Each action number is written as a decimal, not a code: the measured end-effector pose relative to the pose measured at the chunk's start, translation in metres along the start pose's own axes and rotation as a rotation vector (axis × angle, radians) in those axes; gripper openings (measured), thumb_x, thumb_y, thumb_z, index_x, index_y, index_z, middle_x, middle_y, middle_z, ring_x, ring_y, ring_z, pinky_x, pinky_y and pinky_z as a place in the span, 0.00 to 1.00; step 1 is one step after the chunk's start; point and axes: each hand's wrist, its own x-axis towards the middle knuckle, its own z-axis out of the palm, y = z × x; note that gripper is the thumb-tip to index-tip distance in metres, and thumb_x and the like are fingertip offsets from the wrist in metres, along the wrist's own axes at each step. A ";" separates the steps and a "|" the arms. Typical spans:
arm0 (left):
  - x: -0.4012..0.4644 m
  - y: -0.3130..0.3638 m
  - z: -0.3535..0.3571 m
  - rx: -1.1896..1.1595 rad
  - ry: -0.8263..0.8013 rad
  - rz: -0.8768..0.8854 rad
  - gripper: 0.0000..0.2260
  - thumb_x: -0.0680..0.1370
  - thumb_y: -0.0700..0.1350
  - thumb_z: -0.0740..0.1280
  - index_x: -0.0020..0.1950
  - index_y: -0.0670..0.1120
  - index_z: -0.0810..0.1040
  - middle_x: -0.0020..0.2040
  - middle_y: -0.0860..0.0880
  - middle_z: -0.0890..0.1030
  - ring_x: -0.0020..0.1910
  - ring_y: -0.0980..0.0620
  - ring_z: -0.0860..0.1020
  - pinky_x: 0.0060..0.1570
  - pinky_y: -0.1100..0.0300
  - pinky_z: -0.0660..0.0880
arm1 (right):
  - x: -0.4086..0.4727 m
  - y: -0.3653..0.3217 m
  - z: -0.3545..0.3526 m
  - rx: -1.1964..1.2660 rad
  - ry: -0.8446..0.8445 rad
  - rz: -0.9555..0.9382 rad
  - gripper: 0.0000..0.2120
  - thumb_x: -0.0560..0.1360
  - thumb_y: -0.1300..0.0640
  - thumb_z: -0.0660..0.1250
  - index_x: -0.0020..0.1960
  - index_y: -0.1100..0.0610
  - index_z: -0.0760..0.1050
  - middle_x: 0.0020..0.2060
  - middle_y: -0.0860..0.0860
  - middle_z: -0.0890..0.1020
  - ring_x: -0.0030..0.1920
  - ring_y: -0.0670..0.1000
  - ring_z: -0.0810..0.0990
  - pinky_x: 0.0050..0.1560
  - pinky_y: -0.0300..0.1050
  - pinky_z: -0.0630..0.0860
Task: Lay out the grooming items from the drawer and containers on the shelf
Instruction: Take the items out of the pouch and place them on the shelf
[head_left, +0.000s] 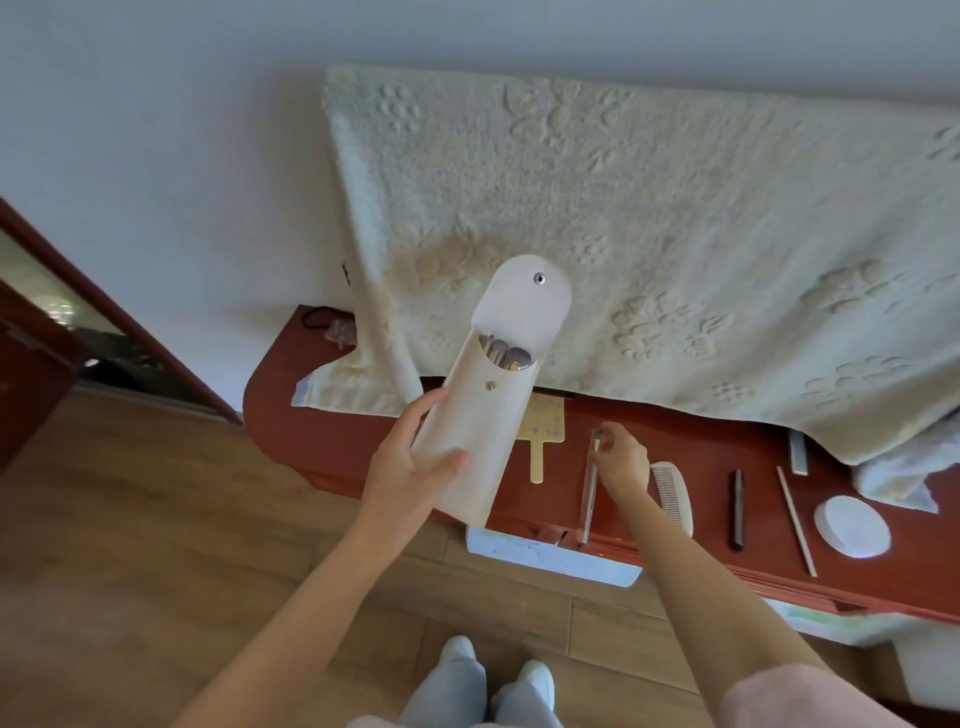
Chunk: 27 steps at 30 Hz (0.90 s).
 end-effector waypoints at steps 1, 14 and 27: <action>0.000 0.001 -0.001 0.004 0.006 -0.002 0.26 0.73 0.38 0.71 0.62 0.65 0.71 0.60 0.59 0.76 0.57 0.57 0.76 0.51 0.58 0.78 | 0.002 0.001 0.001 -0.008 0.004 0.010 0.17 0.71 0.64 0.65 0.59 0.53 0.76 0.50 0.55 0.83 0.51 0.59 0.80 0.44 0.47 0.74; 0.001 0.006 0.009 0.006 -0.061 0.026 0.26 0.73 0.40 0.71 0.65 0.62 0.70 0.60 0.61 0.75 0.54 0.65 0.75 0.44 0.68 0.74 | -0.020 -0.056 -0.089 0.212 0.279 -0.266 0.15 0.74 0.62 0.68 0.60 0.57 0.76 0.53 0.52 0.80 0.53 0.49 0.79 0.53 0.45 0.77; 0.014 0.044 0.056 0.035 -0.207 0.178 0.25 0.74 0.40 0.69 0.66 0.61 0.69 0.54 0.64 0.74 0.51 0.69 0.74 0.44 0.75 0.71 | -0.068 -0.129 -0.174 0.081 0.328 -0.722 0.10 0.74 0.56 0.70 0.54 0.55 0.82 0.51 0.50 0.81 0.53 0.50 0.77 0.50 0.49 0.77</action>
